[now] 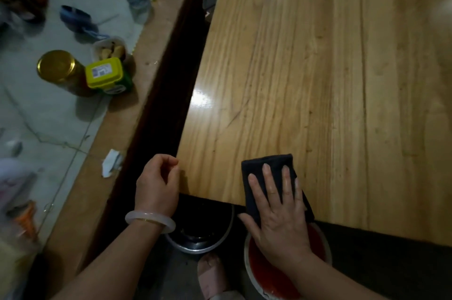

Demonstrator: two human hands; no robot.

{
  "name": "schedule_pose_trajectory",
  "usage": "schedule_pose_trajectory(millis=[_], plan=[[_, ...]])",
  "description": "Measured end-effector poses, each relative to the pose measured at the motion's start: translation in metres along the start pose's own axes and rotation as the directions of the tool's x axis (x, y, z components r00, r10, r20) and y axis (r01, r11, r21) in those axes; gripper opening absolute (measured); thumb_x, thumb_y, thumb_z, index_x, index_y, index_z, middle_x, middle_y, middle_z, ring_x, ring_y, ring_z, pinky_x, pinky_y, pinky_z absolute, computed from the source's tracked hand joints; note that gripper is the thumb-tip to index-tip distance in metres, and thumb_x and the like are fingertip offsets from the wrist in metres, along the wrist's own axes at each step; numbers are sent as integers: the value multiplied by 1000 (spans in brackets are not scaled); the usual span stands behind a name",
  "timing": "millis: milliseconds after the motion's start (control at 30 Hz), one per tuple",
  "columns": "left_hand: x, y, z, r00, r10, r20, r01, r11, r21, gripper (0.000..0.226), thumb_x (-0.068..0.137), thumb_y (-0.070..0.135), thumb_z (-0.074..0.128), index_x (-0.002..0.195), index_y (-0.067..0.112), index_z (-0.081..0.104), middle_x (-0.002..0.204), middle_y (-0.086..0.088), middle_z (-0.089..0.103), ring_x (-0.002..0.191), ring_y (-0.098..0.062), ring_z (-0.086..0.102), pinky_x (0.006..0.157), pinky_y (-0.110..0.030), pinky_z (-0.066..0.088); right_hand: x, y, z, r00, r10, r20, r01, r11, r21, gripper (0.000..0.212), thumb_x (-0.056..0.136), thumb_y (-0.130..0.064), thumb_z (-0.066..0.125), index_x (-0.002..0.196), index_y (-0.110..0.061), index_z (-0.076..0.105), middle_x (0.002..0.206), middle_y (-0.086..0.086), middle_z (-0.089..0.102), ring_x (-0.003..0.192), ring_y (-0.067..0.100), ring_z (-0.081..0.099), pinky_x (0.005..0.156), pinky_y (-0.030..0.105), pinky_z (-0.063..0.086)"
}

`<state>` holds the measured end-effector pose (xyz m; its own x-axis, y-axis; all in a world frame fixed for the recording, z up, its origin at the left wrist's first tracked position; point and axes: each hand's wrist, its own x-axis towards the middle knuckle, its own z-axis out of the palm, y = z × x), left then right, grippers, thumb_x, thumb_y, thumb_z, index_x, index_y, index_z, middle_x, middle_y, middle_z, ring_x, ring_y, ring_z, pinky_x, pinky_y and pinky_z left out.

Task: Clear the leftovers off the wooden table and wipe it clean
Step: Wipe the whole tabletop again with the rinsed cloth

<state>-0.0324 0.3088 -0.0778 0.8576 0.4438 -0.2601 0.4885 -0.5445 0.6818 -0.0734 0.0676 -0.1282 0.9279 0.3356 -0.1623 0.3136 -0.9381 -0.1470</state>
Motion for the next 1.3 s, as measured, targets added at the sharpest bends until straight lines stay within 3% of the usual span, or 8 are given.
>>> schedule_pose_trajectory(millis=[267,433,733,1033,1100,1167,1233,1300], plan=[[-5,-32,-20,998,-52,-40,50,998,-36,9,89,13,59,92,21,58,86,4,60,78,-5,56,63,-16,39,34,-70,4,999,-42,16,42,999,-35,84,89,-63,37,157,-19,14,164,13,7,148,45,7,114,62,20],[-4,-47,-30,997,-56,-48,53,997,-46,10,89,12,60,91,22,58,87,3,59,79,-5,56,64,-15,39,51,-107,9,997,-80,-22,79,996,-36,97,81,-60,63,157,-19,17,164,13,10,148,45,9,115,62,17],[1,-66,-43,994,-90,-57,86,994,-65,10,89,12,60,91,22,58,88,4,59,78,-5,56,63,-15,39,71,-145,12,993,-117,-12,116,992,-49,105,75,-49,73,157,-23,14,164,12,7,148,44,7,116,60,15],[4,-78,-53,992,-89,-90,85,995,-49,10,89,14,60,92,24,58,88,6,57,79,-4,55,65,-17,41,90,-165,8,959,-278,49,277,961,19,85,71,-35,77,147,-19,43,159,9,30,149,40,12,117,55,10],[5,-79,-57,988,-121,-98,115,991,-64,11,90,12,58,95,22,58,89,6,58,80,-3,54,64,-17,41,97,-169,1,935,-348,72,339,934,116,73,74,-31,74,142,-18,50,151,6,44,148,34,20,119,51,7],[8,-80,-64,977,-181,-108,170,980,-106,20,89,3,54,98,21,59,94,4,59,82,-3,55,69,-20,46,105,-177,-13,928,-362,93,309,883,353,64,80,-24,68,141,-21,51,144,-1,52,144,22,33,123,39,9],[14,-84,-73,961,-261,-96,238,950,-203,38,85,-10,50,104,22,59,104,-1,59,91,-11,57,78,-27,50,112,-187,-36,945,-269,185,89,756,648,55,82,-20,66,135,-29,52,132,-9,56,124,12,49,113,30,33],[19,-90,-84,949,-313,-39,292,919,-263,52,80,-13,54,113,27,57,118,-1,54,106,-16,54,80,-26,47,118,-197,-55,936,-193,294,-140,561,816,44,80,-18,67,120,-34,55,118,-11,52,103,9,54,85,26,48]])
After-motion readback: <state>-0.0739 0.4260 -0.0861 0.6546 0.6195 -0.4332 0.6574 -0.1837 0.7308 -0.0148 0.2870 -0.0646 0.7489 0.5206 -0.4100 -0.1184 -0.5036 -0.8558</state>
